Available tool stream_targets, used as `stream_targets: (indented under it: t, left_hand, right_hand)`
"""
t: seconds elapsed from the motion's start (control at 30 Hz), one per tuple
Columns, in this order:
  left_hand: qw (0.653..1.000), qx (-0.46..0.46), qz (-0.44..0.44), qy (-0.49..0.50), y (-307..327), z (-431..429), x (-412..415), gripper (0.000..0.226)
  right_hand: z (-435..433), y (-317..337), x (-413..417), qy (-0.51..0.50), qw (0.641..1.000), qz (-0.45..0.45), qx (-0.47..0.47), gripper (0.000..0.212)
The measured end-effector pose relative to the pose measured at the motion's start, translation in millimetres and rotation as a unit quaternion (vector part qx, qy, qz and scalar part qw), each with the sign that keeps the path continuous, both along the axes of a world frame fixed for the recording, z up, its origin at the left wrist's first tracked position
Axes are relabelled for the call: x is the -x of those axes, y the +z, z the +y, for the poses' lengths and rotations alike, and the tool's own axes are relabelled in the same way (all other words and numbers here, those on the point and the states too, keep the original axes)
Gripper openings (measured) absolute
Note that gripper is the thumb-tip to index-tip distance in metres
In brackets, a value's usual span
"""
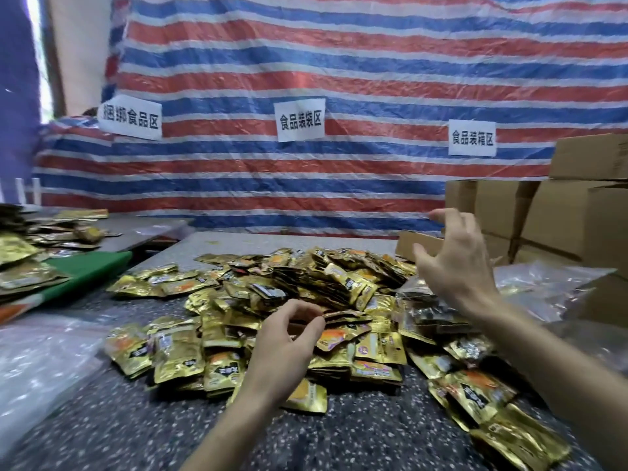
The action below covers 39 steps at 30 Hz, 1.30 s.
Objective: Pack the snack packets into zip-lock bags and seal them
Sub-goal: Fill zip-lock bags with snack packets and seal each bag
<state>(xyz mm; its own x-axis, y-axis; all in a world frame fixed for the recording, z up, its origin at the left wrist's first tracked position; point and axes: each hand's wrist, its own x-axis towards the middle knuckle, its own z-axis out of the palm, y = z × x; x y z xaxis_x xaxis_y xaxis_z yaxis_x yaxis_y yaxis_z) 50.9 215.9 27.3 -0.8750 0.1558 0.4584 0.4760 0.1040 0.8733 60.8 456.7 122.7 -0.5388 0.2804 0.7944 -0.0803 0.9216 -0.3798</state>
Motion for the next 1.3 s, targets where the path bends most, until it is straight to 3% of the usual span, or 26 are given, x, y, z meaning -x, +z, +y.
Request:
stream_targets:
  t: [0.17, 0.4, 0.53, 0.67, 0.77, 0.9, 1.0, 1.17, 1.3]
  left_hand:
    - [0.998, 0.014, 0.023, 0.057, -13, -38, -1, 0.008]
    - [0.957, 0.178, 0.113, 0.197, -34, -113, 21, 0.019]
    - [0.887, 0.299, 0.076, 0.343, -37, -165, 47, 0.028]
    - [0.780, 0.433, -0.059, 0.447, -40, -205, 72, 0.034]
    - [0.730, 0.487, -0.187, 0.442, -45, -227, 77, 0.025]
    - [0.747, 0.425, -0.181, 0.478, -53, -242, 75, 0.002]
    - [0.760, 0.377, -0.164, 0.504, -52, -244, 73, 0.008]
    - [0.814, 0.227, -0.189, 0.501, -41, -251, 77, 0.012]
    - [0.816, 0.167, -0.143, 0.535, -17, -251, 79, 0.024]
  right_hand:
    - [-77, -71, 16, 0.194, 0.980, -0.047, 0.020, 0.030]
    - [-97, -140, 29, 0.267, 0.960, -0.034, 0.071, 0.036]
    - [-90, -143, 30, 0.267, 0.959, -0.024, 0.086, 0.032]
    - [-85, -143, 27, 0.267, 0.955, -0.017, 0.131, 0.033]
    - [-82, -142, 26, 0.264, 0.953, -0.009, 0.149, 0.033]
    - [-81, -141, 23, 0.266, 0.948, -0.013, 0.172, 0.035]
    - [-81, -140, 22, 0.269, 0.943, -0.009, 0.197, 0.034]
    - [-77, -141, 22, 0.279, 0.929, -0.010, 0.244, 0.034]
    - [-77, -138, 21, 0.264, 0.934, -0.005, 0.243, 0.033]
